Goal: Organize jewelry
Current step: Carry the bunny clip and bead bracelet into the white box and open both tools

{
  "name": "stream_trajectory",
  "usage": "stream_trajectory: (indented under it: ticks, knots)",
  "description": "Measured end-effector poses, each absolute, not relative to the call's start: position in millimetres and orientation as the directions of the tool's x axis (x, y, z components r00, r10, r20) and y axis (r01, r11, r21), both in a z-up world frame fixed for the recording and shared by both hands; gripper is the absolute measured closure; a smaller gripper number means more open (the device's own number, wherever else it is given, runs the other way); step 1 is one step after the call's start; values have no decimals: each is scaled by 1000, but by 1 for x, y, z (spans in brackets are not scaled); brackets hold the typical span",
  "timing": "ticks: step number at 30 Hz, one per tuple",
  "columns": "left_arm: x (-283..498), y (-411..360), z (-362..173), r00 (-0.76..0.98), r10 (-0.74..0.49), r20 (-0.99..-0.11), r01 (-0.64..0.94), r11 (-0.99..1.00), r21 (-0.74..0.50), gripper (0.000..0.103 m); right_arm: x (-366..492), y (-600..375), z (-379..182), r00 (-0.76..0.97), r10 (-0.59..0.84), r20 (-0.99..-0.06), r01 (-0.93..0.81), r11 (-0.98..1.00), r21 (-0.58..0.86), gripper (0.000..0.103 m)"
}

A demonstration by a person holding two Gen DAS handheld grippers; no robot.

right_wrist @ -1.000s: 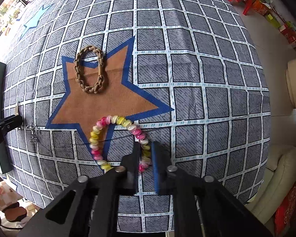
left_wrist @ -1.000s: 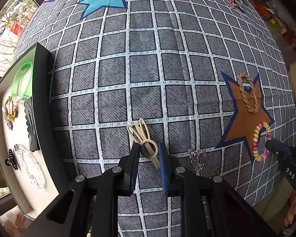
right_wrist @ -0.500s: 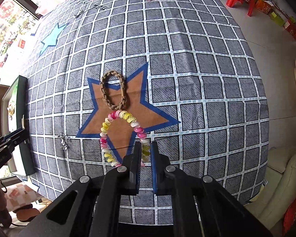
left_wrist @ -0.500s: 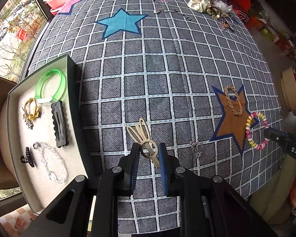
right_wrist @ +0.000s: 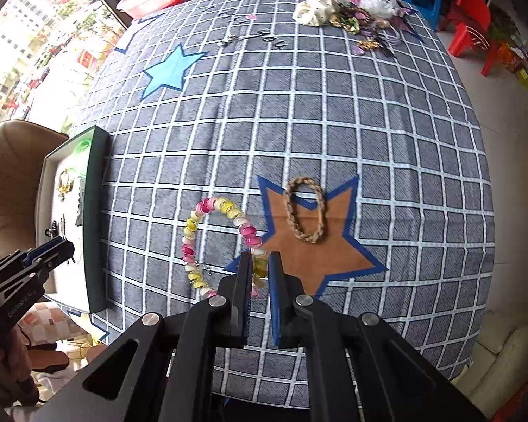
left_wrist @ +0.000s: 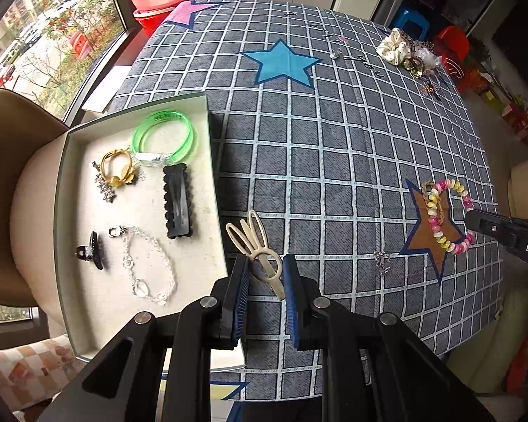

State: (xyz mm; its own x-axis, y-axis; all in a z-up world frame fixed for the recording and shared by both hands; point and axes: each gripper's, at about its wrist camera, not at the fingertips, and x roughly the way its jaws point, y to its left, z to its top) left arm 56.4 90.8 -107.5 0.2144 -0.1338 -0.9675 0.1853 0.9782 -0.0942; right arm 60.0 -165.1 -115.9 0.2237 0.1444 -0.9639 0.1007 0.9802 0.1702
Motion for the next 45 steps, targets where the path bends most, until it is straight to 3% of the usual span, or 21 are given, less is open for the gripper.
stream_trajectory:
  ticks: [14,23,45]
  knots:
    - [31,205,-117,226,-51,-973,-59,996,-66,76,78,-26,-105,164,257,-952,-231,949,216,94]
    - [22,240,-143,183,-15,-983,-134,990,-40,76,80,57,-127,68,262,-963,-400,891,214,94]
    - [42,256,-192,148,56,-987,-153,988,34,76,159,130,-177,0,252,-968,-342,909,237,94]
